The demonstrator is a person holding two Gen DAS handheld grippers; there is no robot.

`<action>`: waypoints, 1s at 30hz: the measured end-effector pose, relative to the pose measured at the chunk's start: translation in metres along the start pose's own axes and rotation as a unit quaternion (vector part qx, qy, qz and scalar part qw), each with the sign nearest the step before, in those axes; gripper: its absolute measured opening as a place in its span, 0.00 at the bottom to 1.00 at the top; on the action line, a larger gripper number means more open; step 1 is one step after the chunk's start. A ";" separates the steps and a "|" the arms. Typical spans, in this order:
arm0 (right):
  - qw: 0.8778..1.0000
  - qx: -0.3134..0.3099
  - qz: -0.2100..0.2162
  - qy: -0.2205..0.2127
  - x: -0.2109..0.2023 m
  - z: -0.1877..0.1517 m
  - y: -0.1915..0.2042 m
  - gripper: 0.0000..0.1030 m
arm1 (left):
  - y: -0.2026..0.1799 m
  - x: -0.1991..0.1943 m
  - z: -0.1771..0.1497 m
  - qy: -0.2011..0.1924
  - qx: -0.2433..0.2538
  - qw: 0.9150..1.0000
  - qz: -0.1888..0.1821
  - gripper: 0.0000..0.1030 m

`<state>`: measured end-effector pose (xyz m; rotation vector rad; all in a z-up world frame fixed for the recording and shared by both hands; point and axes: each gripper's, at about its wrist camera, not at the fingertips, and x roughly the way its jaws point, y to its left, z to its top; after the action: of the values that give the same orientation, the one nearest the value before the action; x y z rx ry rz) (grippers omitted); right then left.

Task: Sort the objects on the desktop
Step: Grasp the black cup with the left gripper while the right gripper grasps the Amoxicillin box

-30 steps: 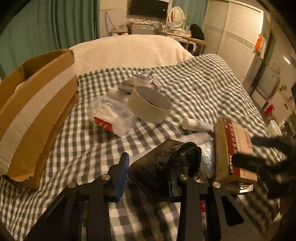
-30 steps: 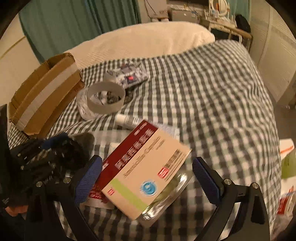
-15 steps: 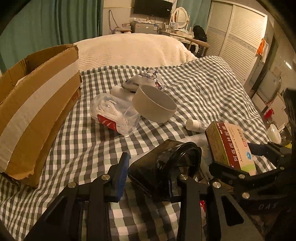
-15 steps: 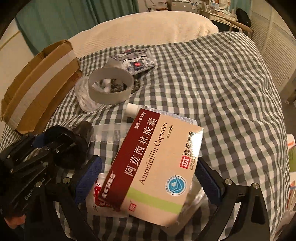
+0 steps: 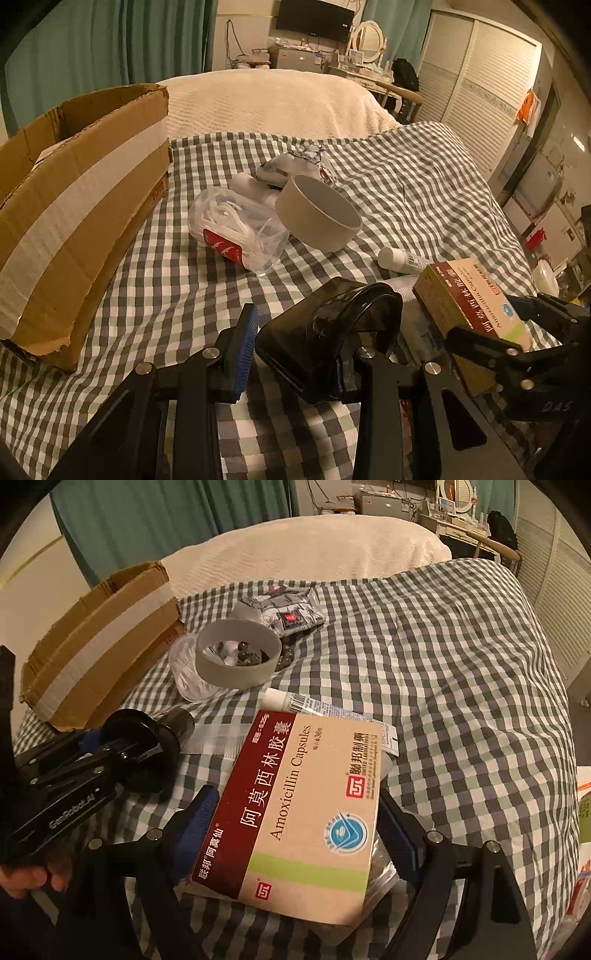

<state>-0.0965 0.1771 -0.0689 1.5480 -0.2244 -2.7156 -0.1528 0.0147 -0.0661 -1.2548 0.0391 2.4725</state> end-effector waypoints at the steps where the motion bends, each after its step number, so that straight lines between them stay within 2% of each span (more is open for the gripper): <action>1: 1.000 0.001 0.002 -0.001 -0.002 0.000 -0.001 0.80 | 0.001 0.000 0.000 0.000 -0.001 1.000 0.000 0.34; 7: 1.000 -0.001 0.014 -0.001 -0.009 0.001 -0.002 0.79 | 0.005 -0.003 0.002 -0.007 -0.010 1.000 0.003 0.34; 12: 1.000 -0.025 -0.007 0.002 -0.004 -0.003 0.000 0.79 | 0.007 -0.002 0.002 -0.008 -0.013 1.000 0.008 0.34; 15: 1.000 -0.019 -0.005 0.011 0.002 -0.007 -0.005 0.78 | 0.007 -0.003 0.002 -0.010 -0.014 1.000 0.009 0.34; 26: 0.994 0.053 0.093 0.018 -0.008 -0.002 -0.024 0.78 | 0.013 -0.032 0.016 -0.041 -0.027 0.999 0.013 0.34; 30: 0.992 0.057 0.109 0.011 -0.016 0.003 -0.021 0.78 | 0.017 -0.050 0.027 -0.065 -0.035 0.997 0.015 0.34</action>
<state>-0.0893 0.1990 -0.0569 1.4797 -0.5233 -2.5561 -0.1529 -0.0119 -0.0125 -1.1267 -0.0631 2.5964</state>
